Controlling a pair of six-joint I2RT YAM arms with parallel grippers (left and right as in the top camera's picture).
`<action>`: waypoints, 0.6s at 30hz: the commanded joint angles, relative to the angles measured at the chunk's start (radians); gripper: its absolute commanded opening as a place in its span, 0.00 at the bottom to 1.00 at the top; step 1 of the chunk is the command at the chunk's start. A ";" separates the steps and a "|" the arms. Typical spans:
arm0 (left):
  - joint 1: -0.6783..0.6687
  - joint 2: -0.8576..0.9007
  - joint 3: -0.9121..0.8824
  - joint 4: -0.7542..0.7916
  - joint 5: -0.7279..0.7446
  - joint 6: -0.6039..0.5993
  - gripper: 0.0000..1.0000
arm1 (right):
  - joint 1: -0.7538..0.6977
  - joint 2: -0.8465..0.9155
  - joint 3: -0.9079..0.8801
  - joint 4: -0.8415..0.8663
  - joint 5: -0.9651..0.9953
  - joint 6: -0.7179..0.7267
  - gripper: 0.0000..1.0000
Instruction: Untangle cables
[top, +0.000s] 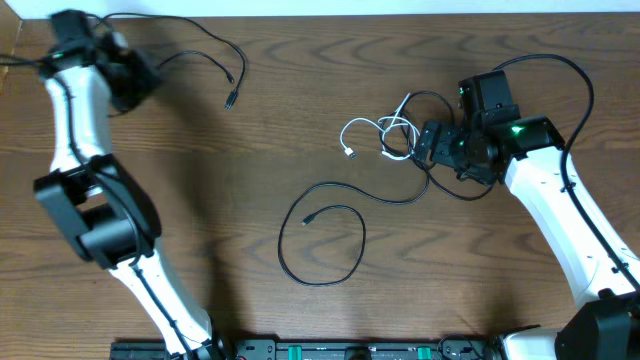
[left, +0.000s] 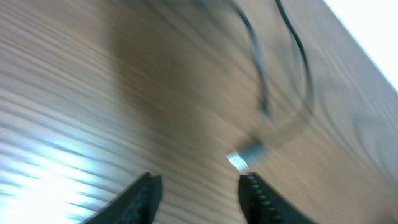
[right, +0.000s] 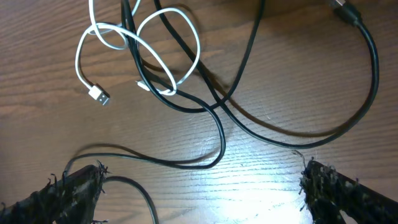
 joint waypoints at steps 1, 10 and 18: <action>-0.093 0.036 -0.060 -0.021 0.108 0.062 0.47 | 0.006 0.006 -0.003 0.002 -0.003 0.002 0.99; -0.306 0.036 -0.129 0.016 -0.237 0.054 0.32 | 0.006 0.006 -0.003 0.002 -0.003 0.001 0.99; -0.355 0.036 -0.129 0.151 -0.328 0.029 0.08 | 0.006 0.006 -0.003 -0.006 -0.003 0.001 0.99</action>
